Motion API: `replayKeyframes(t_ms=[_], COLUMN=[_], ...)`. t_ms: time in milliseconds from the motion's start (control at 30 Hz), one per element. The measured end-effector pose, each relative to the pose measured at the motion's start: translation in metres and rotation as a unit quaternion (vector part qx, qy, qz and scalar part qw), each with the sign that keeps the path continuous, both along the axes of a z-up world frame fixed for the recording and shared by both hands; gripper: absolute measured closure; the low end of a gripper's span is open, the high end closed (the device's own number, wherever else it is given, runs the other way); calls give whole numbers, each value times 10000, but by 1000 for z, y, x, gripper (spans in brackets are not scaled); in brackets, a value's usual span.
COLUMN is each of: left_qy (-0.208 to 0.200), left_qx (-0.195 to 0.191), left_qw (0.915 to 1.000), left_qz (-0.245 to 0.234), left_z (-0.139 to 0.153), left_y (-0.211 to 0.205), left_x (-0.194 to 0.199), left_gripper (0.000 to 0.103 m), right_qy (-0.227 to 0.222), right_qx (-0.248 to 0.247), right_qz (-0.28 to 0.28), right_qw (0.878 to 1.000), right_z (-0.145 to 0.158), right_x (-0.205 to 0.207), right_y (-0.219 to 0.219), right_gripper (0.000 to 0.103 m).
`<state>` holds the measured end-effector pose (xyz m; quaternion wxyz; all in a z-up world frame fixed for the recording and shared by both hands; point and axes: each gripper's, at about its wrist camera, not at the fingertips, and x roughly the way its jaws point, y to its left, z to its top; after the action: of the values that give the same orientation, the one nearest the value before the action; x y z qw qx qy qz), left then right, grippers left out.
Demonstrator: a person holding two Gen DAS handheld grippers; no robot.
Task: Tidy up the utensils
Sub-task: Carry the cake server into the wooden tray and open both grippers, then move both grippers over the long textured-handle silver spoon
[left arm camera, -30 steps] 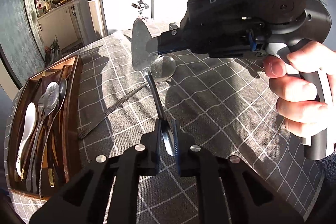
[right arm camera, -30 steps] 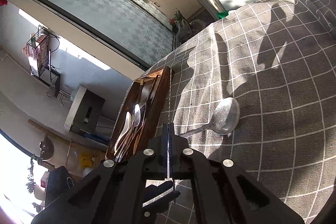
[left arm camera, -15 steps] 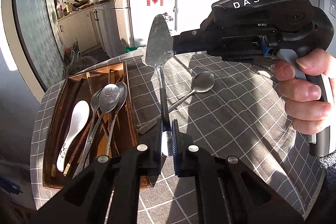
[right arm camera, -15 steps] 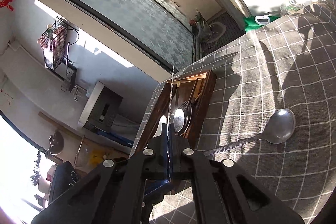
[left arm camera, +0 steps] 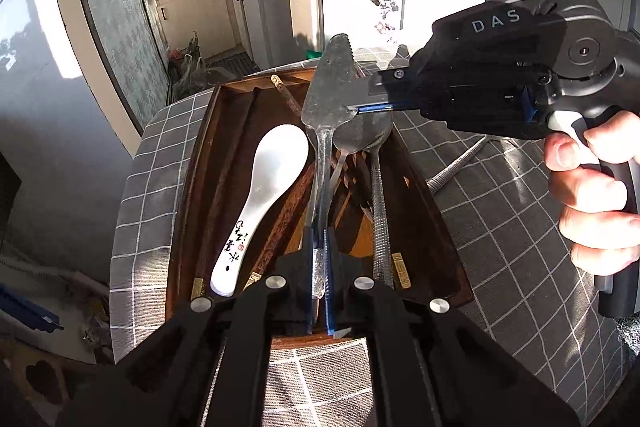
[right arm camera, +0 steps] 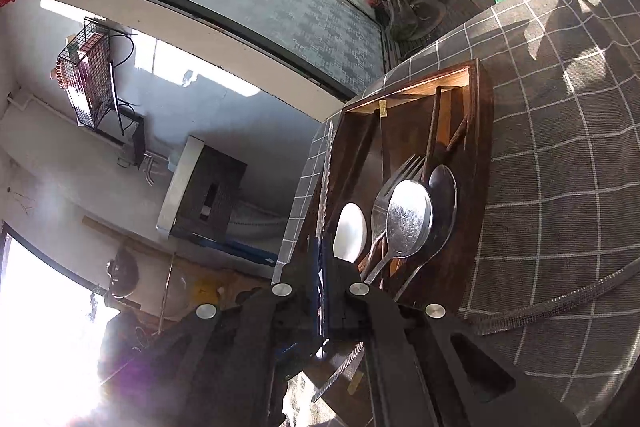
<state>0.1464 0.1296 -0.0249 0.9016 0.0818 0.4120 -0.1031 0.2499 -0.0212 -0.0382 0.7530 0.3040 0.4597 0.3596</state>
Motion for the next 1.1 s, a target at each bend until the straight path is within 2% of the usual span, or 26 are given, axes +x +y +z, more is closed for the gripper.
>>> replayKeyframes(t_ms=[167, 300, 367, 433, 467, 500, 533, 667, 733, 867, 1033, 1100], left_qy=[47, 108, 104, 46, 5, -55, -117, -287, -440, -620, -519, -406], left_qx=[71, 83, 93, 98, 112, 78, 29, -157, -308, -546, -831, -771], left_qw=[9999, 9999, 9999, 9998, 9996, 9995, 9995, 9992, 9986, 9956, 9905, 9897], left_qz=[66, 75, 96, 185, 248, 285, 305, 218, 18, -449, -962, -1137], left_z=[-4, -7, -8, -5, -2, 2, 6, 22, 31, 43, 31, 20], left_y=[2, 0, -1, 0, 0, 1, 1, -10, -23, -59, -114, -135], left_x=[5, 7, 6, 5, 3, 1, -1, -13, -20, -34, -39, -39], left_gripper=[97, 97, 97, 87, 77, 54, 45, 39, 32, 29, 28, 28], right_qy=[97, 81, 5, -14, -50, -94, -145, -406, -551, -593, -440, -434], right_qx=[-321, -272, -320, -339, -363, -389, -408, -635, -850, -1100, -1205, -1343], right_qz=[-11, 127, 125, 82, 20, -41, -113, -427, -596, -943, -1099, -1059], right_qw=[9994, 9995, 9994, 9994, 9993, 9992, 9990, 9962, 9931, 9877, 9856, 9843], right_z=[-7, -3, 3, 9, 12, 16, 21, 37, 42, 39, 17, 8], right_x=[3, -3, -7, -9, -11, -14, -16, -30, -38, -52, -58, -54], right_y=[2, -6, -18, -34, -44, -53, -64, -111, -137, -183, -206, -201], right_gripper=[94, 58, 58, 49, 49, 49, 48, 40, 38, 35, 35, 35])
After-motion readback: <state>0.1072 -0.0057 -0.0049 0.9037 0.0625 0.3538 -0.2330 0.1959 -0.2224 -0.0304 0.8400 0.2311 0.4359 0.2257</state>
